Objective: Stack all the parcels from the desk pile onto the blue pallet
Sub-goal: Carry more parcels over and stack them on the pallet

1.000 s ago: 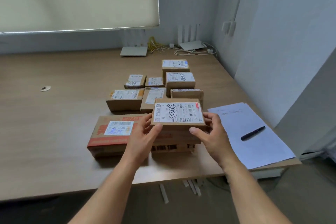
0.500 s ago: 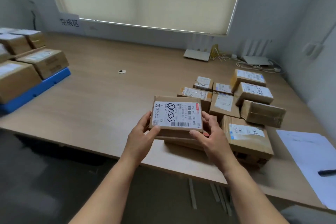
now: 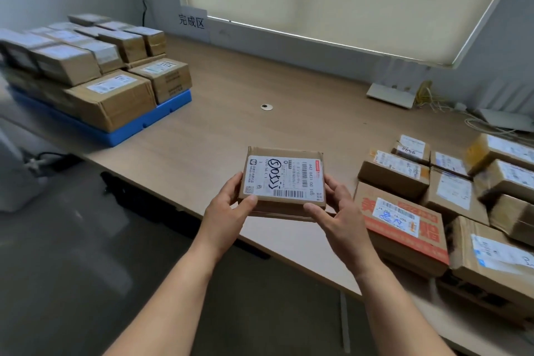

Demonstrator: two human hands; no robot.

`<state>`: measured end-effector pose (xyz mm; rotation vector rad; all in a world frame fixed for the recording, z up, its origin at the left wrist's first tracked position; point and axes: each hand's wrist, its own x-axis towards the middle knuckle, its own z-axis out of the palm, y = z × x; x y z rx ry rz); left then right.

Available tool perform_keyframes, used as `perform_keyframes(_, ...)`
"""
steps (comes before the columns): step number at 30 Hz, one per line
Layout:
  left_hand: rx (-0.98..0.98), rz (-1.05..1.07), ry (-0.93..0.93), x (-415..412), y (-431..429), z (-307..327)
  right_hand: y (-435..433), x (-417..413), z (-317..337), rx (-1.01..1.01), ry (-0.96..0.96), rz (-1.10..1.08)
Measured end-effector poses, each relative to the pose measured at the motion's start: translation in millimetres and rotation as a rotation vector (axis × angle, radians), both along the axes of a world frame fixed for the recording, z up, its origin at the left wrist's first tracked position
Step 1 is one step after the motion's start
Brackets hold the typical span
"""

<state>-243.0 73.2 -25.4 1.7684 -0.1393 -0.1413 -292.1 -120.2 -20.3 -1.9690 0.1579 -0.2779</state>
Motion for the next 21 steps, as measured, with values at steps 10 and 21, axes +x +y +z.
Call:
perform_keyframes(10, 0.004, 0.124, 0.019, 80, 59, -3, 56, 109, -9, 0.007, -0.003, 0.091)
perform_keyframes(21, 0.128, 0.294, -0.031, 195, 149, 26, 139, 254, 4, 0.147, -0.026, 0.252)
